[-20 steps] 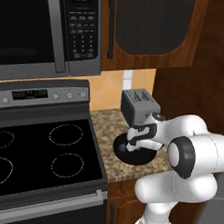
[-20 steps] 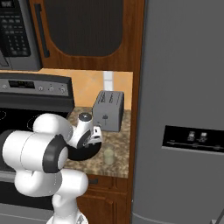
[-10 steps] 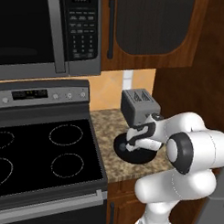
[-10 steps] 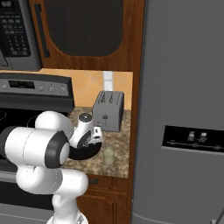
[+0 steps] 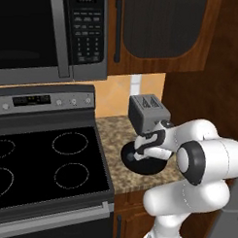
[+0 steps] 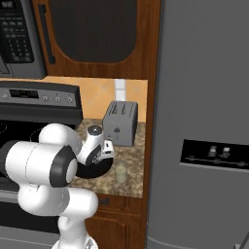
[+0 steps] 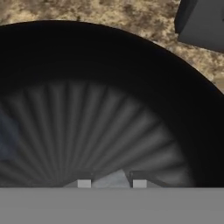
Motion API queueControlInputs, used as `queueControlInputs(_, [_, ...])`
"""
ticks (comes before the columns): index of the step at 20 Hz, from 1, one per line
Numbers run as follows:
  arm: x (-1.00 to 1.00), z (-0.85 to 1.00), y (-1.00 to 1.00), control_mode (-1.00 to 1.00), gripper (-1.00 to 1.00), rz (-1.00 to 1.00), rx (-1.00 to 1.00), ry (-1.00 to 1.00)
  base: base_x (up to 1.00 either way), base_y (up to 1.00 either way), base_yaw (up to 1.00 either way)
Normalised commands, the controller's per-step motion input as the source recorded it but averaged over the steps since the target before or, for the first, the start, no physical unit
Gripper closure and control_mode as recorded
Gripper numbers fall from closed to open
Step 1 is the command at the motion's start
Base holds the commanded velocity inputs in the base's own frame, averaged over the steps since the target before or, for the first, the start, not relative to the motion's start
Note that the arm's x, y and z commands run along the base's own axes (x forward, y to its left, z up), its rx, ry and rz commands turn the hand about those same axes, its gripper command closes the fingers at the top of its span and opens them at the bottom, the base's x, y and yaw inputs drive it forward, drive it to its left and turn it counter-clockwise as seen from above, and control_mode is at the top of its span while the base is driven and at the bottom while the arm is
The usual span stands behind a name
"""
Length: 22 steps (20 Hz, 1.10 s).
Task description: Grab a lemon wedge from the fridge and one ice cube from the ice bowl, and put them in the glass of lemonade.
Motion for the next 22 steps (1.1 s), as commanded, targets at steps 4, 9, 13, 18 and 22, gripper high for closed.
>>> queueControlInputs(4, [0.00, 0.00, 0.00, -1.00, 1.00, 0.00, 0.00, 0.00, 0.00, 0.00, 0.00])
queueControlInputs(9, [0.00, 0.39, 0.00, -1.00, 1.00, 0.00, 0.03, -0.03, 0.00, 0.00, 0.00])
queueControlInputs(13, [-0.03, 0.80, 0.00, -1.00, 1.00, 0.00, 0.13, -0.10, 0.00, 0.00, 0.00])
queueControlInputs(18, [-0.34, 0.53, -0.32, -1.00, 1.00, 0.00, 0.15, -0.10, 0.00, 0.00, 0.00])
queueControlInputs(22, [-0.40, 0.44, -0.11, -1.00, 1.00, 0.00, 0.13, -0.16, 0.00, 0.00, 0.00])
